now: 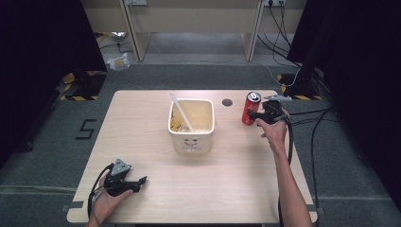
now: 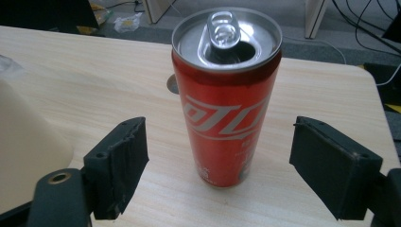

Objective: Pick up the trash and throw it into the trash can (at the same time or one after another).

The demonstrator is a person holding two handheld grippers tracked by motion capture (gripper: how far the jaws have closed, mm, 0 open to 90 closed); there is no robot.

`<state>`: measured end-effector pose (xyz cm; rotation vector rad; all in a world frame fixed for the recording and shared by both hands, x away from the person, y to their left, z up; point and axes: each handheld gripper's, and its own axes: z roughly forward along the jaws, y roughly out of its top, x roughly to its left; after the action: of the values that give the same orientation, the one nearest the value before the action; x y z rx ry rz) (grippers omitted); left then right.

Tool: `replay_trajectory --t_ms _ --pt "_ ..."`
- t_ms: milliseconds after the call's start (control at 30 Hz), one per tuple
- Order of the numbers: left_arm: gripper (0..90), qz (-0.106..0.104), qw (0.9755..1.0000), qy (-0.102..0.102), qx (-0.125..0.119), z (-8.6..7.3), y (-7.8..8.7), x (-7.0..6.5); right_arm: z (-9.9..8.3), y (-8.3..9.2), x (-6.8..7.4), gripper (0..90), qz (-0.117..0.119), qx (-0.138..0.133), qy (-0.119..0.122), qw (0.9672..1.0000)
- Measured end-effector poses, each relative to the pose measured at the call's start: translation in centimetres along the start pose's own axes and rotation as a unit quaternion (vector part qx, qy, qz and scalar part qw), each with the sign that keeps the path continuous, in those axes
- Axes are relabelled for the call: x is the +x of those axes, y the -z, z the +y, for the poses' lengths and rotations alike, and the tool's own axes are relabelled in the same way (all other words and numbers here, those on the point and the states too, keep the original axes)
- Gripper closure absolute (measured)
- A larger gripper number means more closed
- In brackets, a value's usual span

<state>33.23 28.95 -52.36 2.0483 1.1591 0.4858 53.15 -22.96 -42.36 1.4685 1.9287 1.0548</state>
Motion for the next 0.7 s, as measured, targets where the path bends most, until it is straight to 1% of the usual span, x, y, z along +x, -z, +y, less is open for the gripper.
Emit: replay_trajectory --t_ms 133,167,267,433,700 --pt "16.1 0.000 1.0000 0.000 -0.001 0.0 0.0 0.0 -0.4 -1.1 0.0 20.2 -0.008 0.004 0.003 1.0000" --pt "16.1 0.001 1.0000 0.000 -0.001 0.0 0.0 0.0 -0.4 -1.1 0.0 20.2 -0.008 0.004 0.003 1.0000" --pt "16.1 0.000 1.0000 0.000 -0.001 0.0 0.0 0.0 -0.6 -1.6 -0.2 20.3 -0.010 0.006 -0.002 0.9999" --pt "16.1 0.000 1.0000 0.000 -0.001 0.0 0.0 0.0 -1.1 -2.5 -0.4 20.6 -0.015 0.005 -0.004 0.9999" --pt "16.1 0.000 1.0000 0.000 0.000 0.0 0.0 0.0 -1.7 -3.7 -0.5 20.8 -0.013 0.008 -0.004 0.9999"
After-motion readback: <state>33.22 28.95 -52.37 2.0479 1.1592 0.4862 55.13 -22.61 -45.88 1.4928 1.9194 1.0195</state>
